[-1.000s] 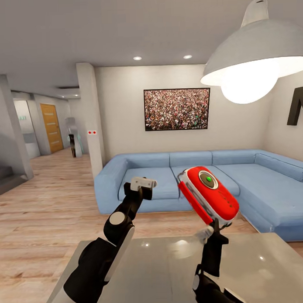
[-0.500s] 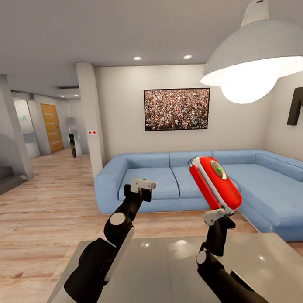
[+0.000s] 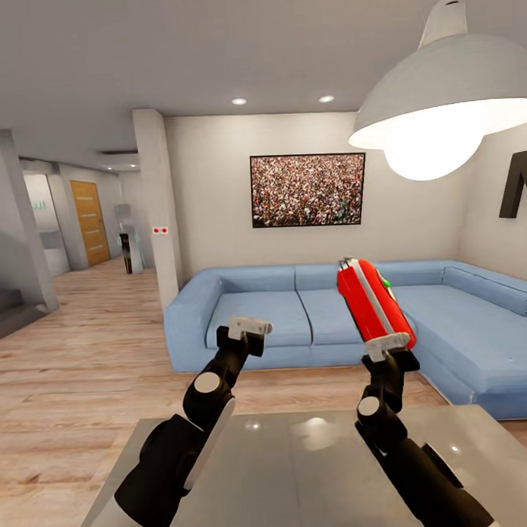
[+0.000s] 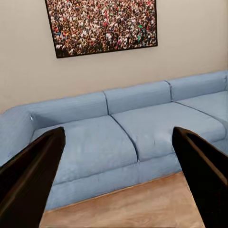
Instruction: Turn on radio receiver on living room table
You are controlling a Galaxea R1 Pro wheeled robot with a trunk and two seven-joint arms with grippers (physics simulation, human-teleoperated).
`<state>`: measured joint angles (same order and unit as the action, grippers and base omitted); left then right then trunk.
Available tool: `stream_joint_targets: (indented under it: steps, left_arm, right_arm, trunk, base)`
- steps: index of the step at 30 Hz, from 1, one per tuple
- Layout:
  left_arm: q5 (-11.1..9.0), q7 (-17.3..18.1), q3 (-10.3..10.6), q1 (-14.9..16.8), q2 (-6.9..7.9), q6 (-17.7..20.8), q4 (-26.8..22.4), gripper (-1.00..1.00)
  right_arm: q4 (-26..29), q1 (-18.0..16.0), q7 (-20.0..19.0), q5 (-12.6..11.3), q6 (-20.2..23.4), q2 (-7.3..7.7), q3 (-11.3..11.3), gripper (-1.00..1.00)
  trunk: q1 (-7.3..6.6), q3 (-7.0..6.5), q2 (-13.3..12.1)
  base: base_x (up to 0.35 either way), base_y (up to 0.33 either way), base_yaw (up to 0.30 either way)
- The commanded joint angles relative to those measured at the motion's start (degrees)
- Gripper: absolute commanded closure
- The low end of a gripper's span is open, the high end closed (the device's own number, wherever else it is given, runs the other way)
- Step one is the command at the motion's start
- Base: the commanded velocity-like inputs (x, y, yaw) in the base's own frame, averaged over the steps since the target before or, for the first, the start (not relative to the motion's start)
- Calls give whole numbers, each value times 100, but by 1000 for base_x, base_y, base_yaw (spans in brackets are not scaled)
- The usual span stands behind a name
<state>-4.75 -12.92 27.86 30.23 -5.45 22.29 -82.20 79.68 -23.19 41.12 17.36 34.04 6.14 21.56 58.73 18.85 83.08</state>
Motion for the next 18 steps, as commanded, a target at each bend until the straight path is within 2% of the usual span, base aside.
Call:
stream_joint_targets:
  steps: [1, 5, 11, 15, 18]
  left_arm:
    - [0, 0, 0, 0, 0, -1, 5, -100]
    - [0, 0, 0, 0, 0, -4, 16, -100]
    - [0, 0, -123, 0, 0, -4, 21, -100]
    - [0, 0, -165, 0, 0, -4, 36, -100]
    - [0, 0, -172, 0, 0, -5, 50, -100]
  right_arm:
    - [54, -1, -70, 75, 55, -2, -42, 100]
    - [294, -1, -335, 70, 258, -13, -177, 100]
    - [521, -1, -619, 53, 435, -22, -208, 100]
    - [713, -1, -924, 39, 711, -30, -219, 100]
    - [830, -1, -1132, -51, 876, -64, -226, 100]
  trunk:
    - [0, 0, 0]
    - [0, 0, 0]
    - [0, 0, 0]
    - [0, 0, 0]
    - [0, 0, 0]
  base:
    - [0, 0, 0]
    - [0, 0, 0]
    - [0, 0, 0]
    - [0, 0, 0]
    - [0, 0, 0]
